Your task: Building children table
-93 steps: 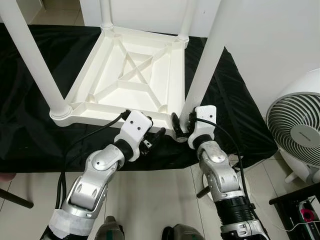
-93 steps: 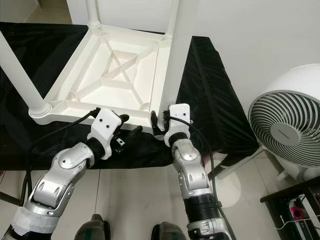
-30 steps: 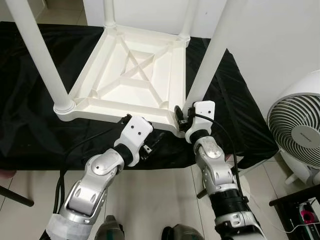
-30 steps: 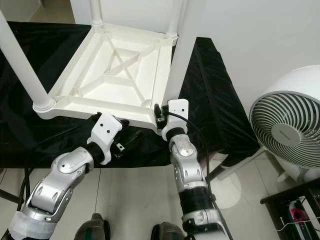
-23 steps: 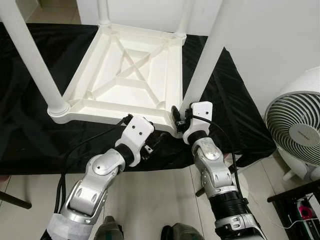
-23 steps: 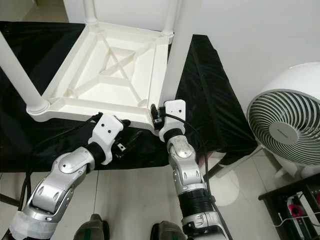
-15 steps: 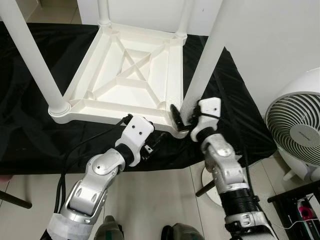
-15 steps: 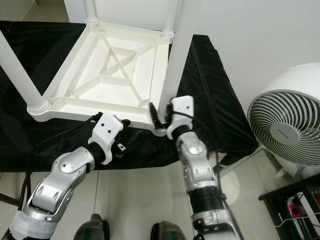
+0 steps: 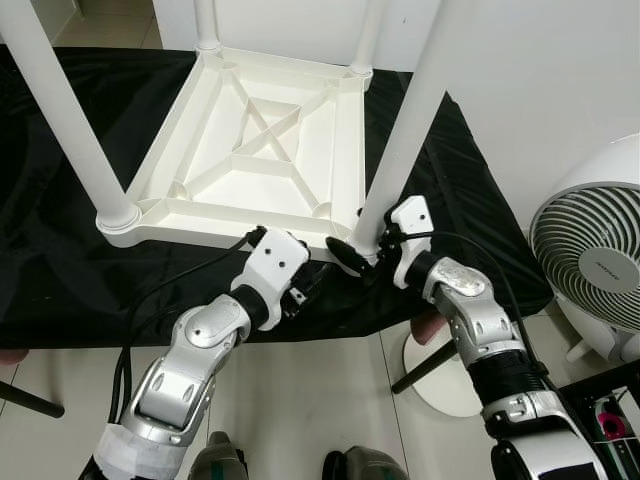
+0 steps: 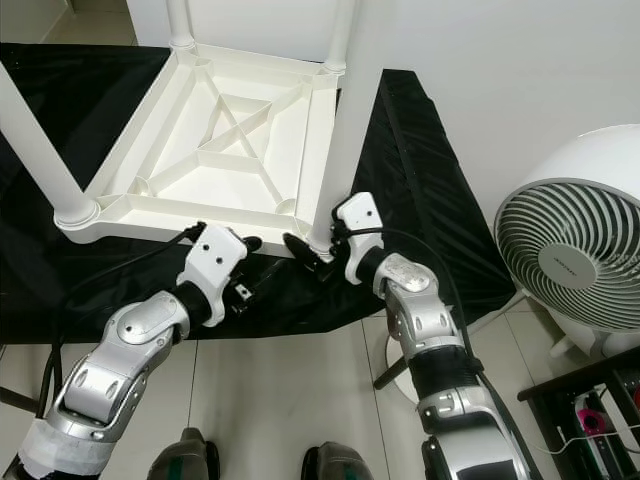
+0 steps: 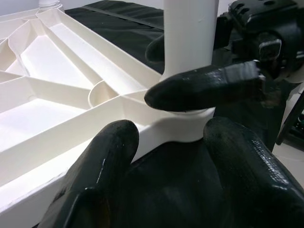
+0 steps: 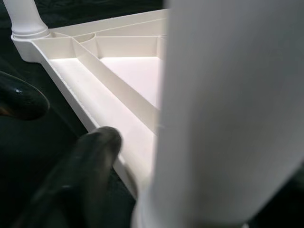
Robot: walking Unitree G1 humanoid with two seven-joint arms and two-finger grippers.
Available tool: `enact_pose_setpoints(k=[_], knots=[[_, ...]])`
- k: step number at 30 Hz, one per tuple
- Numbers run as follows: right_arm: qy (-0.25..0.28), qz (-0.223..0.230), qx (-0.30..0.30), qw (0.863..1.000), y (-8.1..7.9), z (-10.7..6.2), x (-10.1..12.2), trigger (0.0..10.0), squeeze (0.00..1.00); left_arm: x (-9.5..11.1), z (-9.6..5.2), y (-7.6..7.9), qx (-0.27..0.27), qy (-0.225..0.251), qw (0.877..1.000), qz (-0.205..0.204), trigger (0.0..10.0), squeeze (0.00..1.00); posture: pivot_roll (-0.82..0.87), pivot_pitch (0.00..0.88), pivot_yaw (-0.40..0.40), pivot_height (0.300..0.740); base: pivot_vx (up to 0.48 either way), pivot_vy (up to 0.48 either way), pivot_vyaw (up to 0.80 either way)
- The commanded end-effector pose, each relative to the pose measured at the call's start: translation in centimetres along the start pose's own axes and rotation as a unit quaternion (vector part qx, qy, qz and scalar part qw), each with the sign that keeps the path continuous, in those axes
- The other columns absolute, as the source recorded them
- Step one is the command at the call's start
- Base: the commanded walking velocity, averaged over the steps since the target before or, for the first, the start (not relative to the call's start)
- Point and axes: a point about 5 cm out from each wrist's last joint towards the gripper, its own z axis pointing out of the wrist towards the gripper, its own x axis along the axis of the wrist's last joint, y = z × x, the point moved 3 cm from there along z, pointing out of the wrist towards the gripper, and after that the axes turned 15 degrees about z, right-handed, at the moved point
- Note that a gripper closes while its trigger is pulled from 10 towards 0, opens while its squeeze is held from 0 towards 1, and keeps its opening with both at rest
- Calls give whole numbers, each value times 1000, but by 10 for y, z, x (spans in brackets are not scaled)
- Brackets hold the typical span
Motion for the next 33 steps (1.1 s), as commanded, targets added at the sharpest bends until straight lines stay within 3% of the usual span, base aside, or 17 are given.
enact_pose_setpoints(k=[1,2,17,18,21,28,32,33], knots=[[-12,6,23,1000,-6,6,-8,706,0,2,2,3,-13,3,1000,0,10000,0,60,19,-74,740,0,0,0],[-13,11,25,1000,-6,8,-9,0,0,2,2,3,-13,3,1000,1,10000,0,62,16,-74,740,0,0,0],[-9,19,17,1000,5,8,-11,0,0,2,3,3,-14,4,1000,4,10000,0,65,0,-83,740,0,0,0],[-4,17,-11,1000,11,7,-10,10000,0,2,3,4,-15,5,1000,3,10000,0,63,0,-83,740,0,0,0],[27,16,-89,996,19,4,-4,10000,0,2,4,6,-19,6,1000,2,10000,0,55,0,-84,740,0,0,0],[69,44,-145,986,13,1,1,10000,0,2,4,8,-22,7,1000,0,10000,0,47,2,-82,740,0,0,0],[91,43,-204,974,13,-3,2,10000,0,2,4,10,-24,7,1000,-1,10000,0,45,2,-83,740,0,0,0],[102,47,-236,965,14,-7,2,10000,0,2,4,10,-25,7,1000,-1,10000,0,45,2,-83,740,0,0,0]])
